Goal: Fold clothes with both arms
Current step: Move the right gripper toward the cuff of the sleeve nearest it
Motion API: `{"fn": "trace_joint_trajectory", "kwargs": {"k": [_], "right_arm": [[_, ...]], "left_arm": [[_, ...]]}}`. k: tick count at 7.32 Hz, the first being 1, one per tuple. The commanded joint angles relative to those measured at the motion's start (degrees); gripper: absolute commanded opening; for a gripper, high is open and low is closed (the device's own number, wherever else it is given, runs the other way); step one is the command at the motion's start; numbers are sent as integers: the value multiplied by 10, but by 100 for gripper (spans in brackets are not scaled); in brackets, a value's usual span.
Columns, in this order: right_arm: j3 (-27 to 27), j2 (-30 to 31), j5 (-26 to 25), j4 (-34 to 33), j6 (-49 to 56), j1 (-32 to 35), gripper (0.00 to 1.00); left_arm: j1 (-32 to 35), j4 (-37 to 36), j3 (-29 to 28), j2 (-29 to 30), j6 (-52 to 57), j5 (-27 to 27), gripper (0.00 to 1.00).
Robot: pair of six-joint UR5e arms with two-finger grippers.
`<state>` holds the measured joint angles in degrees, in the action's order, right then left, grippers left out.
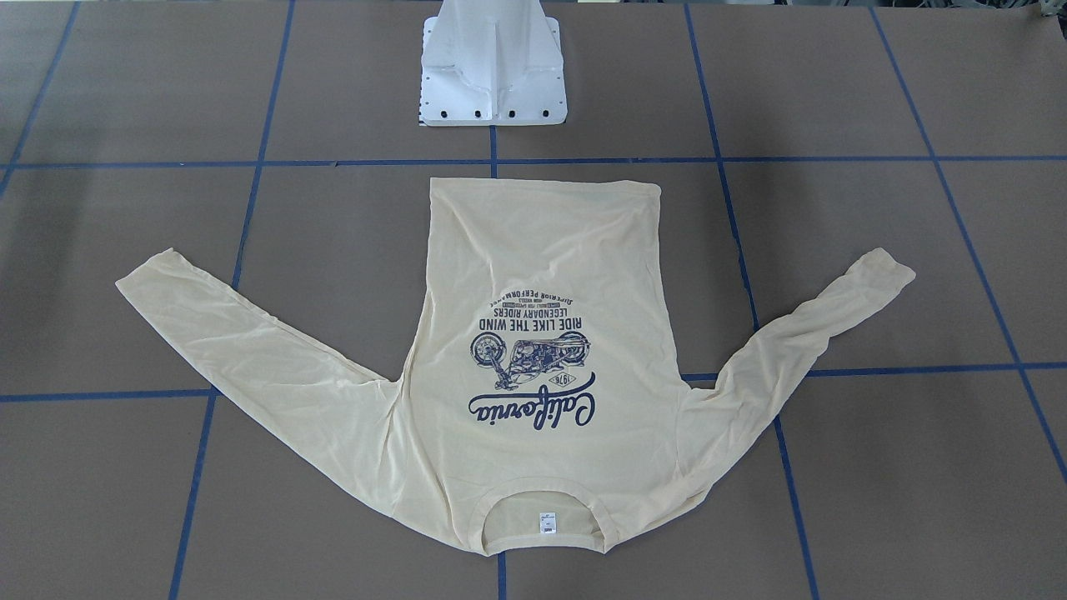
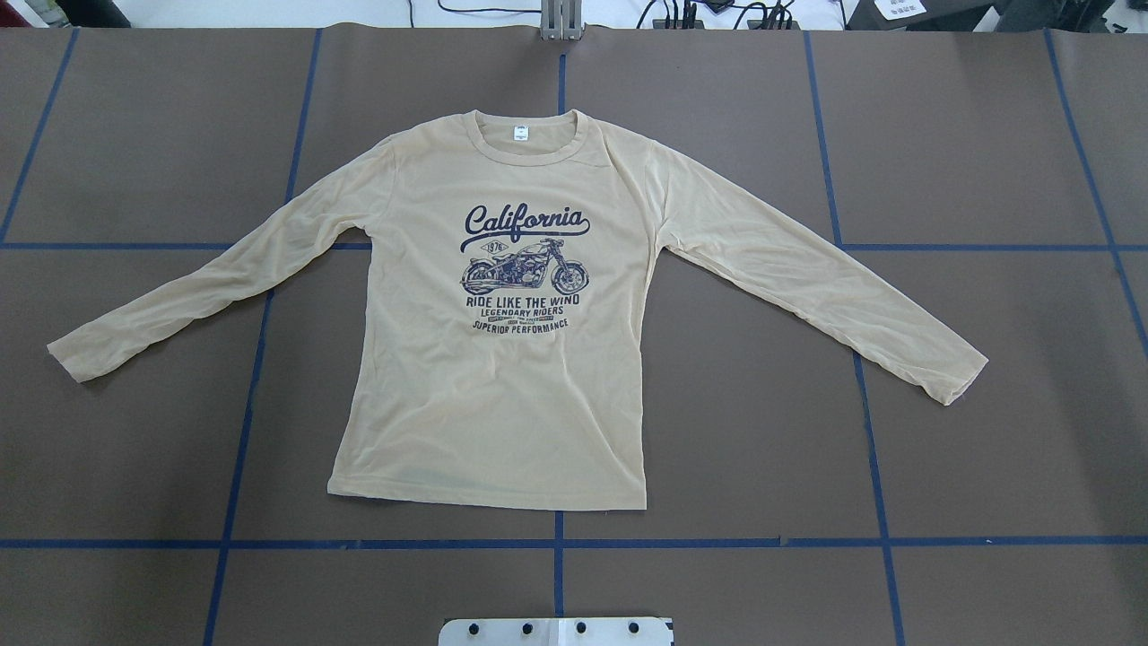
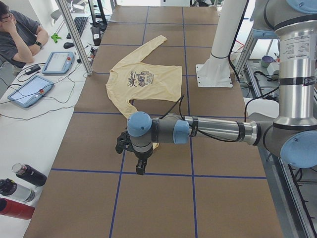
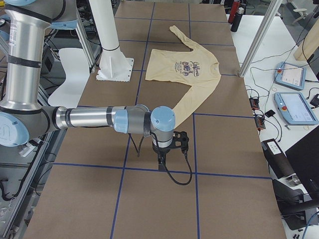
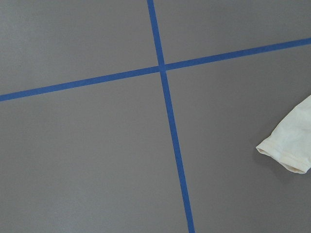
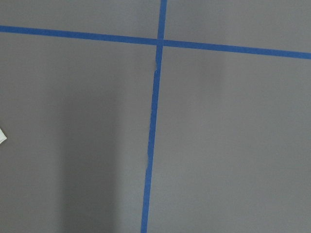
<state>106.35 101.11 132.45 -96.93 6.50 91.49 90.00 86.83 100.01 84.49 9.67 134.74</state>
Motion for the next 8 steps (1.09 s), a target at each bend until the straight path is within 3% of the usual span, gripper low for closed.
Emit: {"fn": "trace_joint_trajectory", "kwargs": {"k": [1, 4, 6, 8], "right_arm": [[1, -2, 0, 1, 0, 0, 100], [10, -7, 1, 0, 2, -2, 100], [19, -55, 3, 1, -11, -5, 100], [-3, -119, 7, 14, -17, -6, 100]], "left_arm": [[0, 0, 5, 0, 4, -1, 100], [-1, 15, 23, 16, 2, 0, 100], [-2, 113, 28, 24, 0, -3, 100], [-2, 274, 0, 65, -3, -31, 100]]}}
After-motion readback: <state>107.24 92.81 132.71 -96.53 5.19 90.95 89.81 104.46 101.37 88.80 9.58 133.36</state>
